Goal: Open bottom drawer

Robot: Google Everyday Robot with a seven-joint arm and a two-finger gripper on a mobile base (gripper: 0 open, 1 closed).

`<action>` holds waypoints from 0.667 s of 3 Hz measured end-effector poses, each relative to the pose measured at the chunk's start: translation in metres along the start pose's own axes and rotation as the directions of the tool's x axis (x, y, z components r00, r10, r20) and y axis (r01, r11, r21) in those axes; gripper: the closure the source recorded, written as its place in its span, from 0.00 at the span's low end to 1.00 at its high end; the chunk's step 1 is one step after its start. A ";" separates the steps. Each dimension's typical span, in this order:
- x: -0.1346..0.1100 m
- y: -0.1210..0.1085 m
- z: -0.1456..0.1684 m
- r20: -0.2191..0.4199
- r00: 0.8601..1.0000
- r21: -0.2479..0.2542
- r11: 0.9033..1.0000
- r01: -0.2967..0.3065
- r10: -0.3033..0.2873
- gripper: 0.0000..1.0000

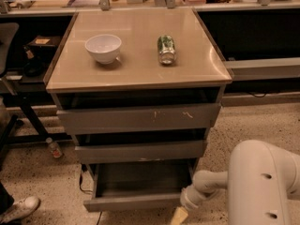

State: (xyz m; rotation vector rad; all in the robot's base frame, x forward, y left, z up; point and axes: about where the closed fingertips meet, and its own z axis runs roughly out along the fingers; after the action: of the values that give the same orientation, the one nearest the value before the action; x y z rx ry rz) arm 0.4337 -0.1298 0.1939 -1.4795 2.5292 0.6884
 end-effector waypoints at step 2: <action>0.039 0.062 -0.009 -0.063 0.997 -0.057 0.997 -0.047 0.044 0.00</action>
Offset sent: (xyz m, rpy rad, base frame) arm -0.1695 -0.0832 0.0799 -0.1728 0.1629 -0.1800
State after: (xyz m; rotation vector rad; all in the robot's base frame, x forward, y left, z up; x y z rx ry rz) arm 0.3620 -0.1394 0.2080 -1.4882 2.6178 0.7404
